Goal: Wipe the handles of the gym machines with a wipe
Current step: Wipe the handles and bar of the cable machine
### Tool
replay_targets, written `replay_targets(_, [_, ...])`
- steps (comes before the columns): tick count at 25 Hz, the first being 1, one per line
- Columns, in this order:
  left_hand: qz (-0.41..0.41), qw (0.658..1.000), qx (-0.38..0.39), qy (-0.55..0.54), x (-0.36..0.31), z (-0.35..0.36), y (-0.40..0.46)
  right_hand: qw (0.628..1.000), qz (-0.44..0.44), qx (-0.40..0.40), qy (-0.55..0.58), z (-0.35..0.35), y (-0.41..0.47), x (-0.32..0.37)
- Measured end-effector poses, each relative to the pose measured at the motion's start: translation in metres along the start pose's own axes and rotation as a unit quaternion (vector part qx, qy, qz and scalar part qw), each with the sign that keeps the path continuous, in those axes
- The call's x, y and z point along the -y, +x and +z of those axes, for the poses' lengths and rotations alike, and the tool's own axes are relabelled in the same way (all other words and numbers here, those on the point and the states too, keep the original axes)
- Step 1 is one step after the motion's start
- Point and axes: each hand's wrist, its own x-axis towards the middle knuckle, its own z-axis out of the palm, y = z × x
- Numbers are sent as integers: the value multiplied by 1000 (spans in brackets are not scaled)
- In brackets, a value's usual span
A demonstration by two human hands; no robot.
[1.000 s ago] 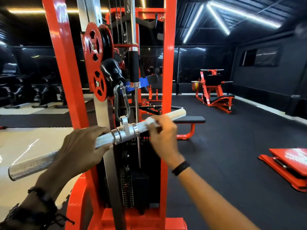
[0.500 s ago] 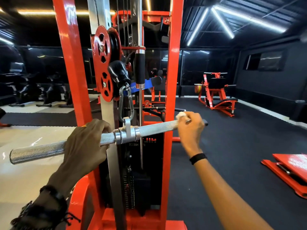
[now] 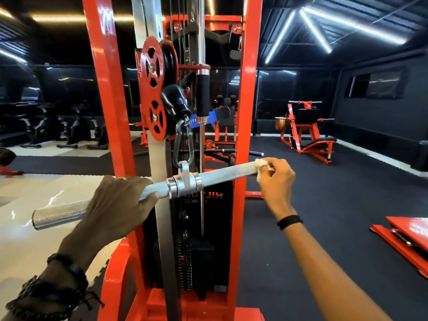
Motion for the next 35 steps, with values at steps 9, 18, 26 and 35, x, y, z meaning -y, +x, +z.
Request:
replay_targets(9, [18,999,-27,-33,2,-2,3,974,-156,141,84,32,-63,68])
replay_targets(18, [-21,998,-19,-47,-4,-6,1,999,22,24,-21,8,-2,5])
replay_targets(26, [-6,999,23,-31,3,-5,12,973,-177,141,47,28,-57,66])
replay_targets(35, [-39,992,22,-117,-7,-8,5,997,-5,49,-51,-3,-3,10])
